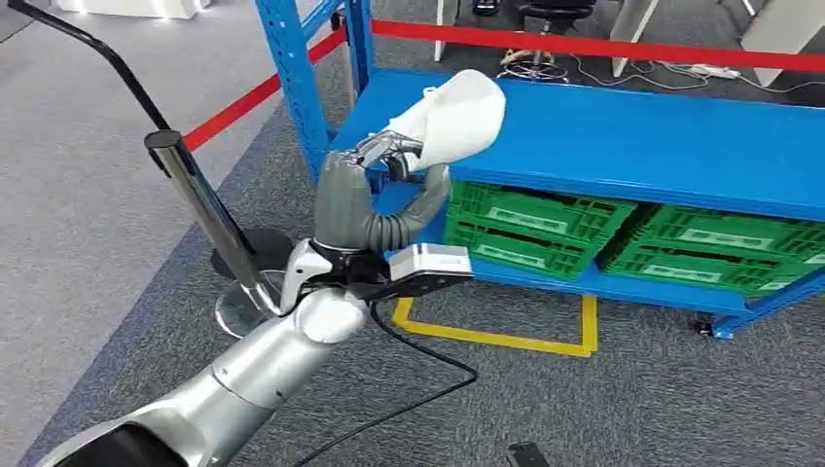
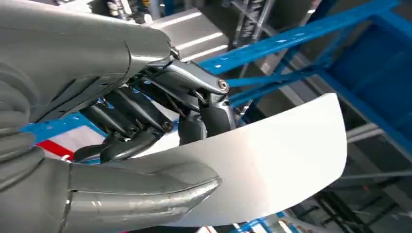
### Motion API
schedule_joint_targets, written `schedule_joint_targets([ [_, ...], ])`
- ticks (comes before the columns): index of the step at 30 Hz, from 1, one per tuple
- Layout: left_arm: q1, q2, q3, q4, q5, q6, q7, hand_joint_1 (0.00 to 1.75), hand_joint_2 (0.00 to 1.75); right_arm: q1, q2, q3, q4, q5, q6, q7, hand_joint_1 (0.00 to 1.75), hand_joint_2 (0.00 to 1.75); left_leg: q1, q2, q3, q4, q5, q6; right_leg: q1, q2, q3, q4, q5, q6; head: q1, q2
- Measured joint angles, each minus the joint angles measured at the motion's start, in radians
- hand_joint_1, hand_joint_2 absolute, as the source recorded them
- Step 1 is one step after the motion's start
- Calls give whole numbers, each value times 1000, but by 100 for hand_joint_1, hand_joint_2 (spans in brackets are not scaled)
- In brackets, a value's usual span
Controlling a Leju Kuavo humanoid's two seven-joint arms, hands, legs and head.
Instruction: Take the parts from the cabinet and place them on the table.
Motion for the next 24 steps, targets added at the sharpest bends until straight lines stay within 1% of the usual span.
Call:
schedule_joint_targets([
  [1, 0, 0, 0, 0, 0, -1, -3, 175, 175, 2, 0, 0, 0, 0, 0, 0, 0, 175, 2, 1, 0, -2, 9, -4, 3, 0, -18, 2, 4, -4, 2, 0],
  [2, 1, -1, 0, 0, 2, -1, -6, 175, 175, 2, 0, 0, 0, 1, 1, 0, 0, 175, 4, 1, -1, -3, 17, -11, 6, 0, -22, 6, 8, -12, 2, 0],
  [3, 1, 1, 2, 2, 3, -1, -8, 175, 175, 6, 0, 0, 0, 2, 1, 0, 0, 175, 1, 0, -8, -4, 23, -17, 1, -3, -31, 3, 21, -25, 3, 0],
  [4, 1, 2, 7, 2, 3, -1, -9, 175, 175, 4, 2, 0, 1, 2, 1, 0, 0, 175, 4, -1, -20, 9, -11, -24, -3, -7, -41, 2, 34, -38, 3, 0],
  [5, 2, 2, 11, 2, 3, -1, -10, 175, 175, 3, 2, 0, 1, 2, 1, 0, 0, 175, 7, -2, -35, 53, -81, -30, -3, -8, -51, 2, 49, -46, -5, 0],
  [6, 2, 3, 13, 2, 5, 0, -10, 175, 175, 3, 2, 0, 0, 2, 1, 0, 0, 175, 11, -2, -51, 122, -147, -36, -3, -8, -66, 3, 63, -47, -9, 0],
  [7, 2, 3, 14, 2, 6, -1, -10, 175, 175, 4, 2, 0, 1, 2, 1, 0, 0, 175, 13, -1, -66, 200, -197, -41, -2, -8, -80, 5, 75, -48, -6, 0],
  [8, 4, 4, 14, 3, 6, 0, -10, 175, 175, 5, 2, 0, 1, 2, 1, 0, 0, 175, 15, -1, -77, 273, -224, -44, -2, -8, -95, 6, 85, -47, -8, 0],
  [9, 5, 6, 14, 3, 5, 0, -11, 175, 175, 5, 2, 0, 1, 2, 1, 0, 0, 175, 17, -1, -76, 319, -219, -46, -2, -9, -114, 10, 96, -45, -8, 0],
  [10, 6, 8, 14, 3, 5, 0, -11, 175, 175, 5, 2, 0, 1, 2, 1, 0, 0, 175, 18, -1, -54, 314, -191, -46, -2, -9, -130, 15, 104, -44, -8, 0],
  [11, 6, 8, 15, 3, 6, 0, -11, 175, 175, 5, 2, 0, 1, 2, 1, 0, 0, 175, 18, -2, -15, 271, -156, -44, -2, -9, -147, 22, 112, -41, -8, 0],
  [12, 6, 7, 15, 3, 6, 0, -10, 175, 175, 5, 2, 0, 1, 2, 1, 0, 0, 175, 18, -2, 38, 200, -129, -39, -2, -9, -161, 29, 118, -38, -8, 0],
  [13, 6, 5, 15, 3, 6, 0, -11, 175, 175, 4, 2, 0, 1, 2, 1, 0, 0, 175, 18, -2, 101, 116, -125, -34, -2, -8, -170, 35, 124, -34, -8, 0],
  [14, 4, 2, 15, 3, 5, -1, -11, 175, 175, 4, 2, 0, 1, 2, 1, 0, 0, 175, 14, -2, 158, 34, -155, -29, 3, -7, -179, 41, 130, -29, -8, 0],
  [15, 4, -1, 15, 3, 4, 0, -12, 175, 175, 4, 2, 0, 1, 2, 1, -1, 0, 175, 14, -2, 169, 1, -164, -23, 3, -8, -185, 43, 137, -23, -5, 0],
  [16, 4, -1, 15, 3, 2, 0, -13, 175, 175, 4, 2, 0, 0, 3, 3, -4, 0, 175, 11, -2, 159, 3, -160, -20, 2, -8, -186, 40, 145, -18, -6, 0],
  [17, 4, 0, 15, 3, 3, 0, -13, 175, 175, 4, 2, 0, 1, 3, 5, -8, 0, 175, 9, -2, 155, 4, -156, -13, -1, -9, -188, 36, 153, -12, -7, 0],
  [18, 4, 0, 16, 3, 11, 0, -13, 175, 175, 5, 2, 0, 1, 2, 8, -13, 0, 175, 9, -2, 153, -2, -146, -3, 0, -9, -189, 33, 160, -4, -6, 0],
  [19, 4, -1, 16, 4, 23, -1, -13, 175, 175, 6, 2, 0, 1, 0, 10, -16, 0, 175, 15, 2, 150, -7, -134, 6, -4, -6, -198, 43, 148, 0, -8, 0],
  [20, 4, -3, 16, 4, 50, -7, -13, 175, 175, 6, 2, 0, 1, -6, 14, -17, 0, 175, 14, 2, 140, -7, -126, 14, -4, -5, -220, 77, 107, 3, -2, 0],
  [21, 5, -5, 16, 5, 86, -15, -13, 175, 175, 7, 2, 0, 1, -8, 18, -17, 0, 175, 14, 2, 127, -7, -115, 18, -5, -4, -250, 158, 53, 7, 3, 0],
  [22, 8, -5, 16, 7, 106, -21, -13, 175, 175, 7, 2, 0, 1, -10, 19, -17, 0, 175, 12, 2, 114, -6, -106, 20, -5, -4, -283, 247, 9, 10, 3, 0],
  [23, 12, -4, 16, 9, 114, -22, -13, 175, 175, 7, 2, 0, 1, -10, 19, -17, 0, 175, 10, 2, 101, -4, -97, 19, -5, -4, -311, 327, -27, 12, 3, 0],
  [24, 16, -4, 16, 11, 117, -22, -13, 175, 175, 9, 2, 0, 1, -10, 19, -17, 0, 175, 9, 2, 91, -4, -89, 19, -5, -4, -316, 362, -40, 13, 3, 0],
])
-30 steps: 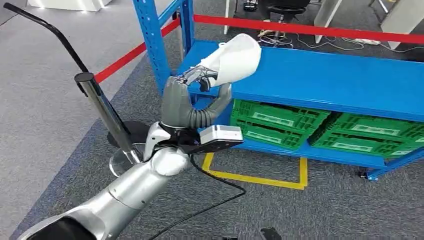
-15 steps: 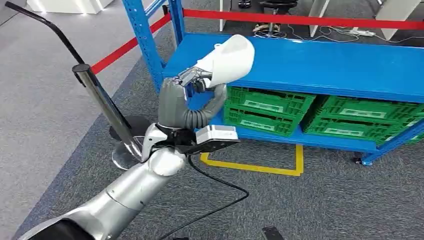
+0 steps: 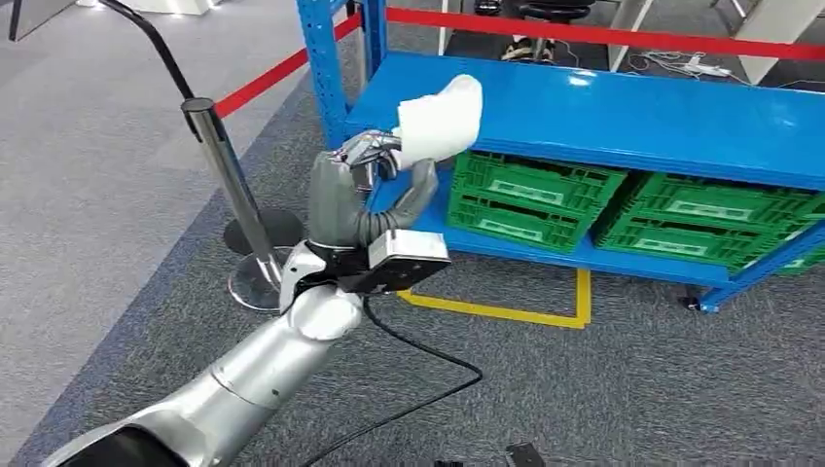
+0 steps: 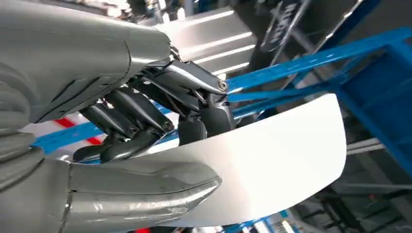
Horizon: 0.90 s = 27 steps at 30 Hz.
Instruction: Take the parts from the cabinet and place them on the table.
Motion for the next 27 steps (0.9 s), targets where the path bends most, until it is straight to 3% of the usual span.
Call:
schedule_joint_targets([
  [1, 4, 0, 0, 2, 0, 0, 0, 175, 175, 2, 0, 0, 0, 0, 0, 0, 0, 175, -1, 0, -9, 1, 7, -1, 0, 0, 22, -16, 9, -1, -1, 0],
  [2, 5, 0, 0, 4, 3, 0, 0, 175, 175, 3, 0, 0, 0, 0, 0, 0, 0, 175, -1, 0, -15, 2, 12, -3, 0, 0, 68, -75, 35, -3, 1, 0],
  [4, 5, -1, 0, 5, 6, 0, 0, 175, 175, 1, 0, 0, 0, 0, 0, 0, 0, 175, -1, -1, -21, 6, 18, -10, 0, 0, 209, -288, 101, -9, 0, 0],
  [5, 5, -3, 0, 5, 7, 0, 0, 175, 175, -1, 0, 0, 0, 0, 0, 0, 0, 175, -6, 0, -25, 8, 21, -15, 2, 0, 237, -338, 79, -13, 0, 0],
  [9, 5, -4, 0, 7, 9, -2, -1, 175, 175, 5, 0, 0, 0, 0, 0, -1, 0, 175, -6, 0, -32, 10, 36, -34, 6, 1, 232, -333, 101, -34, -2, 0],
  [10, 4, -4, 0, 7, 9, -2, -1, 175, 175, 6, 2, 0, 0, 0, 0, -1, 0, 175, -5, -1, -37, 16, 29, -38, -1, -2, 231, -339, 109, -42, 0, 0],
  [11, 4, -4, 0, 7, 9, -2, -1, 175, 175, 5, 2, 0, 0, 0, 1, -1, 0, 175, -4, -3, -47, 42, 0, -46, -1, -2, 226, -339, 113, -49, -6, 0],
  [13, 4, -4, 0, 7, 9, -2, -1, 175, 175, 3, 2, 0, 0, 0, 1, -1, 0, 175, 3, -3, -111, 200, -95, -58, 0, -2, 214, -339, 121, -58, -10, 0],
  [14, 5, -3, 0, 8, 9, -2, -1, 175, 175, 4, 2, 0, 0, 0, 1, -1, 0, 175, 4, -3, -144, 282, -130, -61, 1, -3, 209, -338, 124, -58, -10, 0],
  [15, 7, -1, 0, 10, 9, -2, -1, 175, 175, 6, 2, 0, 0, 0, 1, -1, 0, 175, 5, -3, -162, 332, -146, -62, 1, -3, 204, -338, 128, -58, -10, 0],
  [16, 8, 1, 0, 10, 9, -2, -1, 175, 175, 8, 2, 0, 0, 0, 1, -1, 0, 175, 6, -3, -157, 332, -136, -62, 1, -2, 200, -338, 131, -56, -10, 0],
  [17, 9, 2, 0, 10, 9, -2, -1, 175, 175, 8, 2, 0, 0, 0, 1, -1, 0, 175, 6, -3, -127, 283, -102, -59, 1, -2, 197, -337, 133, -55, -11, 0],
  [19, 8, 1, 0, 10, 9, -2, -1, 175, 175, 8, 2, 0, 0, 0, 1, -1, 0, 175, 5, -3, -27, 104, -17, -48, 2, 0, 198, -336, 135, -52, -11, 0],
  [20, 7, 0, 0, 10, 9, -2, -1, 175, 175, 8, 3, 0, 0, 0, 1, -1, 0, 175, 3, -3, 9, 34, -6, -41, 2, 0, 197, -336, 137, -49, -10, 0],
  [21, 6, -2, 0, 10, 8, -2, -1, 175, 175, 7, 3, 0, 0, 0, 1, -1, 0, 175, 1, -2, 17, 14, -11, -39, 9, 0, 190, -330, 138, -44, -10, 0],
  [23, 6, -3, 0, 10, 9, -2, -1, 175, 175, 7, 3, 0, 0, 0, 1, -1, 0, 175, -1, -3, 9, 12, -14, -32, 7, -3, 182, -333, 146, -32, -9, 0],
  [25, 5, -5, 1, 10, 9, -2, -1, 175, 175, 7, 3, 0, 0, 0, 1, -1, 0, 175, 7, -3, 11, -4, -1, -15, 6, -3, 178, -333, 144, -21, -10, 0],
  [26, 5, -6, 1, 10, 9, -2, -1, 175, 175, 7, 3, 0, 0, 0, 1, -1, 0, 175, 7, -2, 10, -5, 3, -11, 5, 0, 163, -317, 126, -17, -8, 0],
  [27, 4, -9, 1, 10, 9, -2, -1, 175, 175, 7, 3, 0, 0, 0, 1, -1, 0, 175, 7, -2, 6, -5, 5, -8, 4, 0, 139, -259, 88, -13, -4, 0],
])
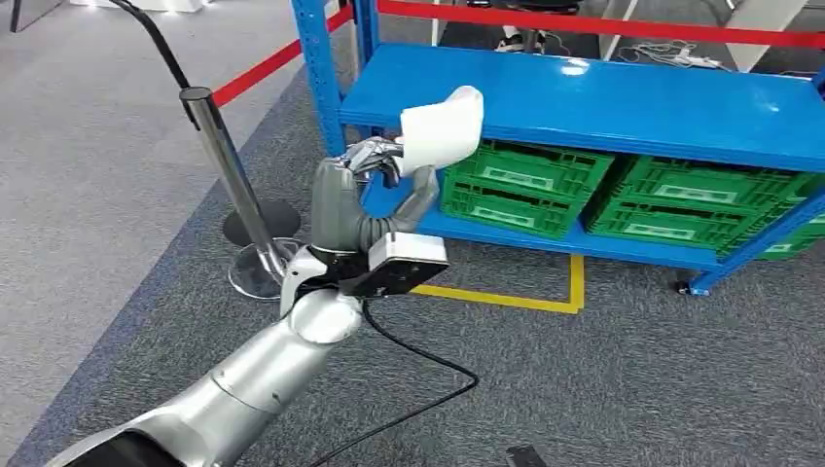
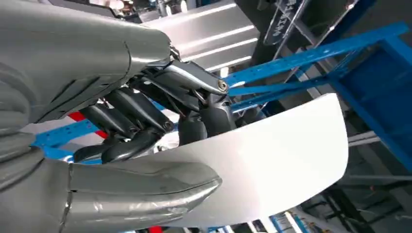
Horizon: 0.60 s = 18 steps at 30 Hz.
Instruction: Take the parts from the cabinet and place them on the table.
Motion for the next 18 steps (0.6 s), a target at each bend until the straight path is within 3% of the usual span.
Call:
schedule_joint_targets([
  [2, 1, 1, 0, 0, 0, 0, 0, 175, 175, 1, 0, 0, 0, 0, 0, 0, 0, 175, -3, 0, -7, 1, 3, 4, -3, 0, -81, 184, -82, 7, 0, 0],
  [3, 2, 1, 0, 2, 0, 0, 0, 175, 175, 2, 0, 0, 0, 0, 0, 0, 0, 175, -3, 0, -11, 2, 5, 5, -3, 0, -111, 249, -102, 10, 2, 0],
  [4, 5, 1, 0, 4, 0, 0, 0, 175, 175, 3, 0, 0, 0, 0, 0, 0, 0, 175, -3, 0, -11, 2, 5, 4, -4, 0, -114, 258, -94, 12, 1, 0],
  [5, 6, 1, 0, 5, 0, 0, 0, 175, 175, 3, 0, 0, 0, 0, 0, 0, 0, 175, -3, 0, -11, 3, 6, 3, -4, 0, -91, 223, -66, 12, 2, 0],
  [7, 5, 0, 0, 5, 0, 0, 0, 175, 175, 2, 0, 0, 0, 0, -1, 0, 0, 175, -2, -1, -11, 8, 5, 1, -6, -1, 10, 31, 25, 10, 2, 0],
  [8, 5, 0, 0, 5, 0, 0, 0, 175, 175, 1, 0, 0, 0, 0, -1, 0, 0, 175, -3, -1, -11, 11, 2, -3, -7, -1, 49, -52, 41, 9, 2, 0],
  [9, 4, 0, 0, 5, 0, 0, 0, 175, 175, -1, 0, 0, 0, 0, 0, 0, 0, 175, -11, -2, -18, 15, 2, -10, -3, 1, 73, -69, 25, 7, 2, 0],
  [10, 4, 0, 0, 5, 0, 0, 0, 175, 175, -1, 0, 0, 0, 0, 0, 0, 0, 175, -12, -2, -24, 19, 6, -15, -3, 2, 65, -68, 30, -3, -1, 0],
  [12, 4, 0, 0, 5, 0, 0, 0, 175, 175, 3, 0, 0, 0, 0, 0, 0, 0, 175, -9, -2, -26, 18, 10, -22, 0, 4, 58, -64, 31, -12, 0, 0],
  [14, 3, 0, 0, 5, 0, 0, 0, 175, 175, 3, 0, 0, 0, 0, 0, 0, 0, 175, -7, -3, -31, 32, -9, -35, -8, 3, 60, -70, 39, -27, -1, 0],
  [15, 1, 0, 0, 5, 0, 0, 0, 175, 175, 1, 0, 0, 0, 0, 0, 0, 0, 175, -6, -2, -47, 71, -40, -41, -8, 2, 59, -70, 39, -34, -7, 0],
  [17, 2, 2, 0, 5, 0, 0, 0, 175, 175, 0, 0, 0, 0, 0, 0, 0, 0, 175, -1, -2, -118, 234, -123, -49, -7, 1, 54, -70, 41, -38, -6, 0],
  [18, 3, 5, 0, 6, 0, 0, 0, 175, 175, 1, 0, 0, 0, 0, 0, 0, 0, 175, 0, -2, -153, 311, -150, -51, -7, 1, 52, -69, 42, -39, -6, 0],
])
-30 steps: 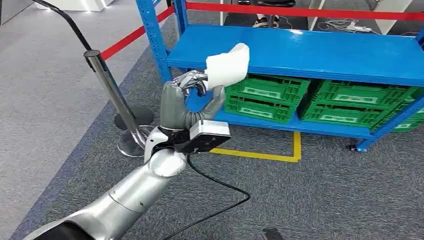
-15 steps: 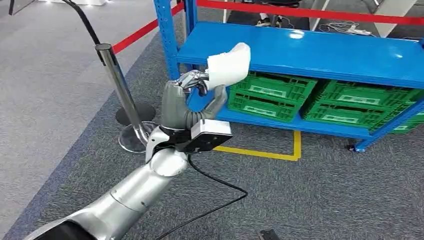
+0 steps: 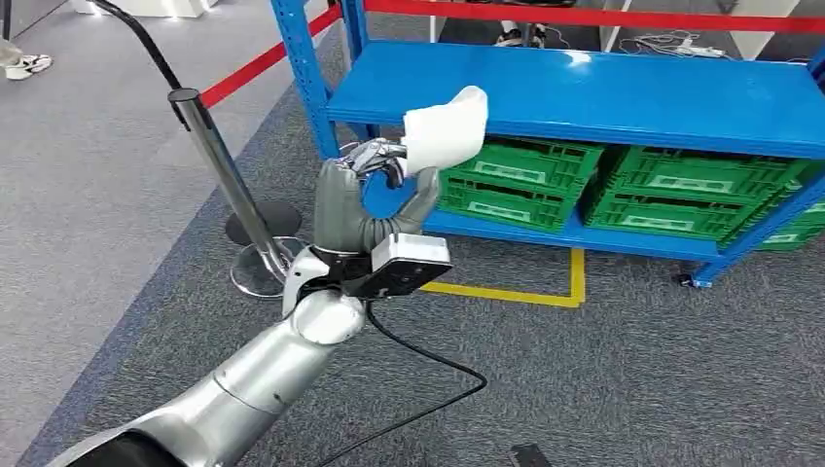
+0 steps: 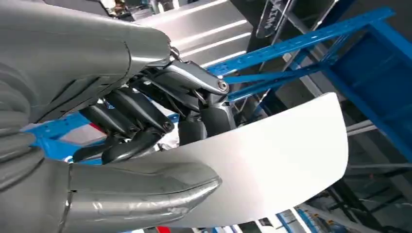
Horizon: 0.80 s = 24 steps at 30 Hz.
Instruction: Take the parts from the cabinet and place them on the table.
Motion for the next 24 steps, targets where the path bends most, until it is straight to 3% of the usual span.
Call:
schedule_joint_targets([
  [1, 2, 3, 0, 1, 0, 0, 0, 175, 175, 2, 0, 0, 0, 0, 0, 0, 0, 175, 1, 0, -10, 23, 2, -1, 0, 0, 0, 0, 0, 0, 0, 0],
  [2, 2, 3, 0, 1, 0, 0, 0, 175, 175, 2, 0, 0, 0, 0, 0, 0, 0, 175, 1, 0, 2, 4, 26, 1, 0, 0, 0, 1, 1, 0, 0, 0],
  [3, 2, 3, 0, 1, 0, 0, 0, 175, 175, 2, 0, 0, 0, 0, 0, 0, 0, 175, 1, 0, 30, -51, 65, 5, 1, 1, 0, 1, 1, 0, 0, 0],
  [5, -1, 3, 0, 1, 0, 0, 0, 175, 175, 0, 0, 0, 0, 0, 0, 0, 0, 175, -1, 0, 116, -227, 155, 19, 2, 3, 2, 2, 1, 2, 0, 0],
  [6, -3, 3, 0, 1, 0, 0, 0, 175, 175, 0, 1, 0, 0, 0, 1, 0, 0, 175, -5, 0, 133, -259, 149, 23, 7, 3, -1, 5, 0, 7, 2, 0],
  [9, -2, 1, 0, 1, 0, 0, 0, 175, 175, 0, 1, 0, 0, 0, 1, 0, 0, 175, -5, -2, 128, -280, 140, 28, 7, -2, -16, 5, 9, 22, 2, 0],
  [11, -3, 0, 1, 1, 0, 0, 0, 175, 175, -1, 1, 0, 0, 0, 0, 0, 0, 175, 4, -2, 131, -294, 151, 41, 6, 0, -30, 12, -3, 33, 1, 0],
  [12, -5, -2, 1, 1, 0, 0, 0, 175, 175, 0, 1, 0, 0, 0, 0, 0, 0, 175, 4, -1, 130, -294, 151, 44, 6, 0, -41, 43, -27, 37, 4, 0],
  [15, -3, -3, 1, 1, 0, 0, 0, 175, 175, 1, 1, 0, 0, 0, 0, 0, 0, 175, 1, -1, 125, -294, 153, 49, 3, 0, -147, 280, -134, 46, 9, 0],
  [16, -2, -2, 1, 2, 0, 0, 0, 175, 175, 2, 1, 0, 0, 0, 0, 0, 0, 175, 0, -1, 125, -294, 154, 50, 3, 0, -167, 322, -141, 47, 9, 0],
  [17, 0, -2, 1, 3, 0, 0, 0, 175, 175, 2, 0, 0, 0, 0, 0, 0, 0, 175, 0, -1, 125, -294, 154, 50, 3, 0, -163, 314, -125, 47, 9, 0],
  [18, 0, -2, 1, 3, 0, 0, 0, 175, 175, 2, 0, 0, 0, 0, 0, 0, 0, 175, 0, -1, 125, -293, 154, 50, 3, 0, -135, 261, -89, 46, 10, 0],
  [20, 0, -3, 1, 3, 0, 0, 0, 175, 175, 0, 0, 0, 0, 0, 0, 0, 0, 175, 0, -2, 129, -293, 154, 48, 2, 0, -39, 78, -4, 43, 10, 0],
  [21, -1, -3, 1, 3, 0, 0, 0, 175, 175, -2, 0, 0, 0, 0, 0, 0, 0, 175, -3, -2, 128, -292, 153, 43, 4, 0, -7, 19, -10, 40, 9, 0],
  [22, -3, -3, 1, 3, 0, 0, 0, 175, 175, -2, 1, 0, 0, 0, 0, 0, 0, 175, -8, -3, 121, -285, 154, 37, 5, 2, 5, 0, -10, 35, 11, 0],
  [24, -2, -4, 0, 3, 0, 0, 0, 175, 175, 0, 0, 0, 0, 0, 0, 0, 0, 175, -7, -3, 118, -287, 159, 29, 7, 4, -2, 10, -9, 28, 10, 0],
])
